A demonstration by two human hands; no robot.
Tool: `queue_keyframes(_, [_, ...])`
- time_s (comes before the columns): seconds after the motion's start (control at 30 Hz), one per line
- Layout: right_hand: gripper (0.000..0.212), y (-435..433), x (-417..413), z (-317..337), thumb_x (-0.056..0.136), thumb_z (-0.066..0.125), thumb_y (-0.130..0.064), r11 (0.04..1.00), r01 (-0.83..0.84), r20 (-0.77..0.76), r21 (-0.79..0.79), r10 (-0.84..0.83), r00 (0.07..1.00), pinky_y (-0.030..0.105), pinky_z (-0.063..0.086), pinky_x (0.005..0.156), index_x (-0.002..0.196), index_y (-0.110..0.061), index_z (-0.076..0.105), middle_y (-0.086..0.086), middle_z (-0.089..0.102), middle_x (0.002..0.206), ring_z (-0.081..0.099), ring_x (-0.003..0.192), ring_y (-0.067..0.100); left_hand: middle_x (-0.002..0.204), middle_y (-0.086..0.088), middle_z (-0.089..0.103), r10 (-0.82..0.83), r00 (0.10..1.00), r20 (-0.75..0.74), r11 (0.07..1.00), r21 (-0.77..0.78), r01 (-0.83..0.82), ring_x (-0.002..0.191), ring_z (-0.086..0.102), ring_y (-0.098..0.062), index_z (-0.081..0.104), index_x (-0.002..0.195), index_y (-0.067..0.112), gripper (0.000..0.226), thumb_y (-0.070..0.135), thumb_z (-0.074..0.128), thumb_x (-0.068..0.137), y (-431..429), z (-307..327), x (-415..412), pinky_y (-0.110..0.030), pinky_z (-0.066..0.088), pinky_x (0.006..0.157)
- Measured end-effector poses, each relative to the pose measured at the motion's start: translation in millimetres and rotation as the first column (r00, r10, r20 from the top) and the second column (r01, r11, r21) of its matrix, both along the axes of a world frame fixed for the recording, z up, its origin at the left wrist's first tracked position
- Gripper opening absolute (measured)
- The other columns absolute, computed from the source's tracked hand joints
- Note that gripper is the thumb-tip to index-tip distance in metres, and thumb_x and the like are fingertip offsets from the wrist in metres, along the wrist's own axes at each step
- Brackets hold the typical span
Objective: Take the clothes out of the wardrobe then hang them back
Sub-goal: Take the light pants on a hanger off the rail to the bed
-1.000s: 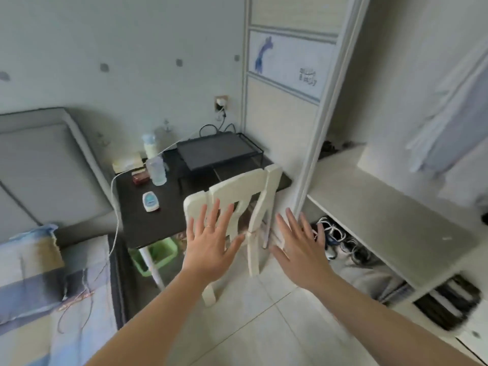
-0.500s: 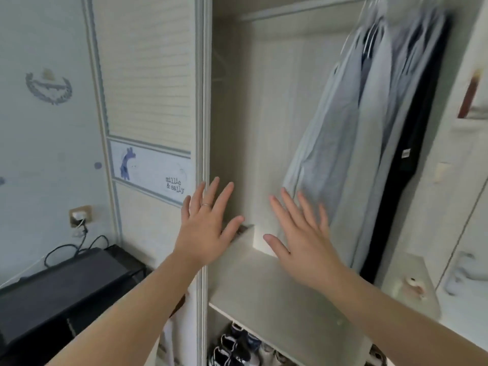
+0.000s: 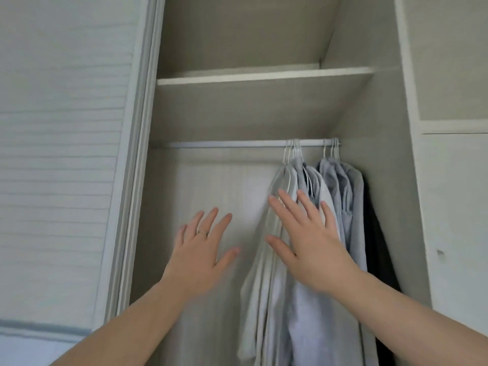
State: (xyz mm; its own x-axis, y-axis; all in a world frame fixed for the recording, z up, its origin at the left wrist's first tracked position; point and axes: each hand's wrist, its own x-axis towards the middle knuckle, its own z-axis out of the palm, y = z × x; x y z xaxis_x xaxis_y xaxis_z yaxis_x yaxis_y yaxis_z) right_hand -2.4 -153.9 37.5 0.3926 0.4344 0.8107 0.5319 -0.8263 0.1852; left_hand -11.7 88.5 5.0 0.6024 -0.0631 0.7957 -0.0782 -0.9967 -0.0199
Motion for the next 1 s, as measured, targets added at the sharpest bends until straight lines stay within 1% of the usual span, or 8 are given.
queue_keyframes(0.13, [0.077,13,28,48,0.083,0.002,-0.069,0.996,0.093,-0.011,0.008,-0.093,0.996,0.05,-0.003,0.121,0.154,-0.04,0.003,-0.015,0.003,0.164,-0.005,0.152,0.018,0.167,0.011,-0.008,-0.071,0.997,-0.031,0.997,-0.038,0.069,0.154,-0.013,-0.017,-0.002,0.157,0.043,0.081,0.078,0.002,0.084,13,34,43,-0.045,0.002,0.124])
queue_keyframes(0.27, [0.064,21,65,87,0.097,0.023,-0.063,0.964,0.259,-0.058,-0.052,-0.262,0.963,0.048,0.005,0.121,0.155,-0.036,0.014,-0.012,0.015,0.162,0.005,0.151,0.016,0.168,0.012,-0.006,-0.153,0.985,-0.08,0.983,-0.118,0.143,0.153,-0.012,-0.015,0.001,0.157,0.044,0.068,0.07,0.02,0.097,17,56,88,-0.045,0.002,0.124])
queue_keyframes(0.37, [0.061,26,94,112,0.099,0.03,-0.058,0.925,0.368,-0.09,-0.092,-0.376,0.922,0.047,0.017,0.116,0.153,-0.031,0.022,-0.006,0.025,0.16,0.017,0.148,0.019,0.168,0.009,0.0,-0.226,0.967,-0.115,0.958,-0.204,0.2,0.154,-0.006,-0.017,0.006,0.157,0.042,0.067,0.069,0.024,0.098,13,67,119,-0.045,0.005,0.123])
queue_keyframes(0.57, [0.052,36,154,147,0.096,0.033,-0.052,0.861,0.499,-0.135,-0.102,-0.509,0.85,0.05,0.026,0.101,0.138,-0.023,0.041,0.007,0.055,0.135,0.046,0.125,0.032,0.168,0.008,0.006,-0.347,0.923,-0.167,0.9,-0.335,0.278,0.154,0.0,-0.017,0.011,0.158,0.042,0.067,0.069,0.026,0.098,-7,77,171,-0.044,0.008,0.121])
queue_keyframes(0.67, [0.037,44,169,158,0.095,0.04,-0.041,0.832,0.535,-0.053,-0.145,-0.546,0.836,0.046,0.026,0.095,0.124,-0.021,0.052,0.006,0.059,0.122,0.047,0.119,0.028,0.168,0.009,0.007,-0.392,0.9,-0.189,0.891,-0.323,0.32,0.153,0.0,-0.014,0.012,0.158,0.042,0.067,0.068,0.028,0.098,-17,84,192,-0.043,0.009,0.122])
queue_keyframes(0.77, [0.023,53,179,171,0.092,0.045,-0.022,0.844,0.526,0.065,-0.099,-0.522,0.85,0.042,0.031,0.089,0.111,-0.019,0.058,0.007,0.063,0.113,0.053,0.105,0.029,0.167,0.011,0.009,-0.44,0.875,-0.201,0.869,-0.341,0.359,0.153,0.001,-0.012,0.014,0.158,0.042,0.067,0.068,0.028,0.098,-22,95,213,-0.043,0.009,0.122])
queue_keyframes(0.87, [0.016,64,190,187,0.09,0.048,-0.007,0.904,0.428,-0.07,-0.011,-0.428,0.901,0.034,0.047,0.079,0.102,-0.008,0.057,0.016,0.064,0.111,0.061,0.097,0.033,0.166,0.014,0.013,-0.537,0.825,-0.178,0.798,-0.424,0.428,0.153,0.002,-0.012,0.017,0.158,0.04,0.069,0.069,0.03,0.097,-25,102,233,-0.042,0.011,0.122])
queue_keyframes(1.0, [0.011,74,206,210,0.089,0.052,0.003,0.922,0.345,-0.432,0.177,-0.242,0.869,0.031,0.057,0.05,0.081,-0.001,0.057,0.014,0.066,0.069,0.066,0.061,0.029,0.163,0.016,0.019,-0.632,0.749,-0.199,0.714,-0.526,0.463,0.152,0.007,-0.012,0.024,0.156,0.042,0.072,0.077,0.03,0.093,-26,105,261,-0.041,0.015,0.122])
